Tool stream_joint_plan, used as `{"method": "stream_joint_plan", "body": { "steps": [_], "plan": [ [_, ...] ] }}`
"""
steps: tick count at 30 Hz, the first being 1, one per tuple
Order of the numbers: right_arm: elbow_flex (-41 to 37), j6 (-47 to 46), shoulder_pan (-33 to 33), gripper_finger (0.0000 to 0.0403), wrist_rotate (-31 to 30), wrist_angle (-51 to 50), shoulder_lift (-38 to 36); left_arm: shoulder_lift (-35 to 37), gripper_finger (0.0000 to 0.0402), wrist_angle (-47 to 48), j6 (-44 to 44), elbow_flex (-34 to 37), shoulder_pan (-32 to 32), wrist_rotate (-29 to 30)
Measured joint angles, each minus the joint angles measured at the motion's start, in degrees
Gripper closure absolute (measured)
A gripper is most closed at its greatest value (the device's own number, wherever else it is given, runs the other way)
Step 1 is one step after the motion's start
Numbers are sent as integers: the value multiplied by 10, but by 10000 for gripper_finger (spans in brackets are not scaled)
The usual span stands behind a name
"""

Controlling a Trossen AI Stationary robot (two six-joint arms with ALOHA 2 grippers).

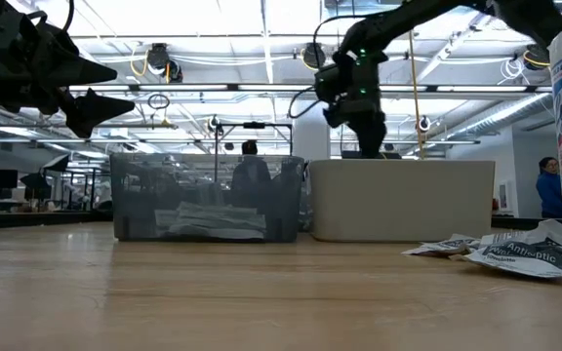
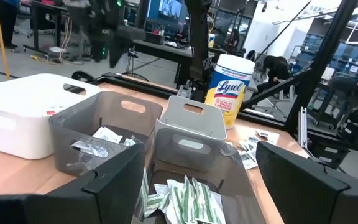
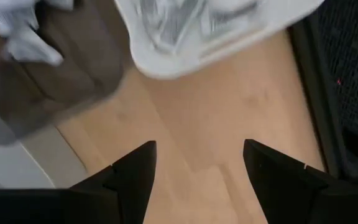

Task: Pick & Place First Aid Supplies
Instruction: Put the white towelette pack into the gray bin

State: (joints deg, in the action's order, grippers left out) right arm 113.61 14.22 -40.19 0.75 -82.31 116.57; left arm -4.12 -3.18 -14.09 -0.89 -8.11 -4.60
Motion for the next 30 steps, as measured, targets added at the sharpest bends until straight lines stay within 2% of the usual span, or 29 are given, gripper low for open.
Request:
{"method": "stream_joint_plan", "body": {
  "steps": [5, 10, 14, 21, 30],
  "plan": [
    [-139, -1, 20, 167, -65, 43, -95, 0, 91, 0, 0, 0, 0, 0],
    [-290, -68, 99, 167, -45, 101, -216, 0, 91, 0, 0, 0, 0, 1],
    [-380, -131, 174, 168, -51, 85, -296, 0, 91, 0, 0, 0, 0, 1],
    [-430, -235, 333, 169, -43, 59, -352, 0, 91, 0, -1, 0, 0, 1],
    [-430, -395, 539, 170, -20, 67, -353, 0, 91, 0, -1, 0, 0, 1]
  ]
}}
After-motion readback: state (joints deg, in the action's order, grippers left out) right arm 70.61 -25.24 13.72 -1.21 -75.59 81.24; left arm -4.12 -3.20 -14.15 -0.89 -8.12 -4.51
